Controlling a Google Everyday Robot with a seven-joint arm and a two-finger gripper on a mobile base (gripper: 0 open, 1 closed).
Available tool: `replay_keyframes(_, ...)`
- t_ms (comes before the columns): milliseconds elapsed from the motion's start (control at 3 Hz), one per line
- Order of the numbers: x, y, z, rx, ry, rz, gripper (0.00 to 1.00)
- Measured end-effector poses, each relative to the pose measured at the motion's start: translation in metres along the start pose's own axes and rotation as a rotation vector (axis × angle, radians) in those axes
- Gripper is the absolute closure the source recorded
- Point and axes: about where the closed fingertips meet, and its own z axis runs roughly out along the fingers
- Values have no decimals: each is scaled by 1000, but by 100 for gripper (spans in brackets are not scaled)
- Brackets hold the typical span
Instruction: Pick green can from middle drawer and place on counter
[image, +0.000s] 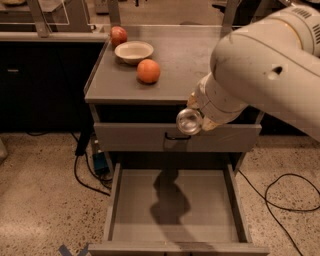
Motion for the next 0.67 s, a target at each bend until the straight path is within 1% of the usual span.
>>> replay_keyframes(333, 14, -22, -10, 13, 26, -12, 100)
replay_keyframes(667, 35, -52, -11, 14, 61, -24, 100)
